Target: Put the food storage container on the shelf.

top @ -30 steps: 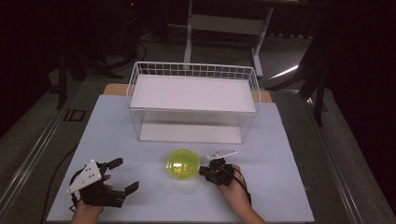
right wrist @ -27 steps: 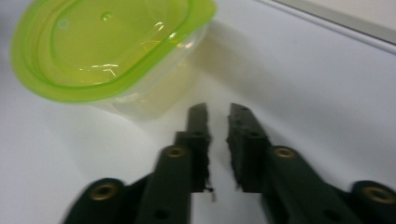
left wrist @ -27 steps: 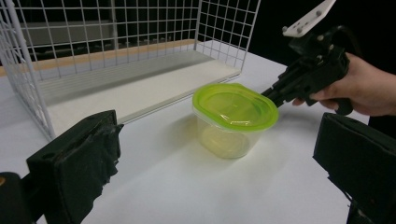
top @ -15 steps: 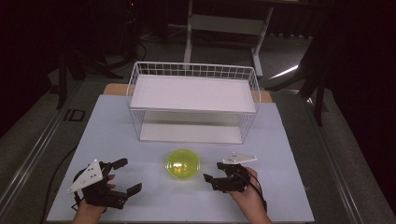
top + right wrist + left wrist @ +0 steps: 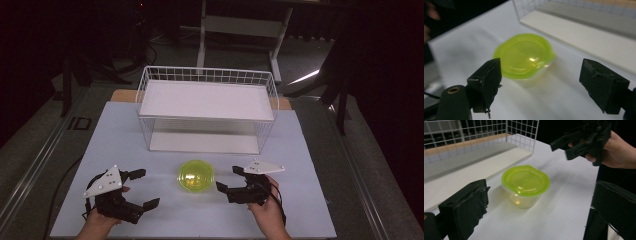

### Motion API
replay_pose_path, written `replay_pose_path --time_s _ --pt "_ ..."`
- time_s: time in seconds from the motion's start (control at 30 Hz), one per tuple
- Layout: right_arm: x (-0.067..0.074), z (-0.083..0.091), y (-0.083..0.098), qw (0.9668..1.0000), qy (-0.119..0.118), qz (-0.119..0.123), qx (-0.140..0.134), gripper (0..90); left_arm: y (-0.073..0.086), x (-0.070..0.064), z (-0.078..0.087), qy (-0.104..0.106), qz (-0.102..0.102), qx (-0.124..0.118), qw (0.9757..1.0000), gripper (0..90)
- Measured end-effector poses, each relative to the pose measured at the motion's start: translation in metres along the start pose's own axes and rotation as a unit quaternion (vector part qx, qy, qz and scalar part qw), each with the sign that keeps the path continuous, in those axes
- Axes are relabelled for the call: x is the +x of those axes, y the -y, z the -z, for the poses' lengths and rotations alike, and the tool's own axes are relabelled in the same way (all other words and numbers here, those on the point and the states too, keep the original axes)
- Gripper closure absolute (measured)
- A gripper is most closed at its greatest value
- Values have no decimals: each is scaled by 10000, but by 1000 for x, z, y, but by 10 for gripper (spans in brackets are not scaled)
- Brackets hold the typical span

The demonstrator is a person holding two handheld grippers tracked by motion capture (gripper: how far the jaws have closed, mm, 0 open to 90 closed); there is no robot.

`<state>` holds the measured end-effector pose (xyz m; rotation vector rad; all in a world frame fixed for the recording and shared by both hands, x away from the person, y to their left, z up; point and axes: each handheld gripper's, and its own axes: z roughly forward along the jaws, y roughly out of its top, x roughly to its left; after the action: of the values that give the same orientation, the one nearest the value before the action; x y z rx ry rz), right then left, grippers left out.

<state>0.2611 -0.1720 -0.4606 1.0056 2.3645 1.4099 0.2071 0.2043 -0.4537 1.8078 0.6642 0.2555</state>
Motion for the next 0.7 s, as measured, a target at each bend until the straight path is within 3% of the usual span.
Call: replay_pose_path --time_s 0.07,0.3,0.43,0.5,0.57,0.7 --pt "-1 -1 -1 10000 -39 -24 -3 232 -5 1 -4 52 55 16 10000 14" --pt "-5 -11 -4 9999 -125 4 -88 212 -14 10 -24 114 242 154 9995 14" --pt "-7 -21 -5 9995 -284 -107 -8 176 -16 18 -42 149 553 181 9982 14" --pt "-7 -25 -5 9996 -246 -147 22 175 -16 20 -50 127 653 248 9975 14" --pt "-8 -27 -5 9991 -237 -335 61 173 -16 22 -56 92 680 336 9971 14" --pt "-7 -34 -7 9992 -91 -380 54 138 -14 28 -68 -47 720 519 9960 14"
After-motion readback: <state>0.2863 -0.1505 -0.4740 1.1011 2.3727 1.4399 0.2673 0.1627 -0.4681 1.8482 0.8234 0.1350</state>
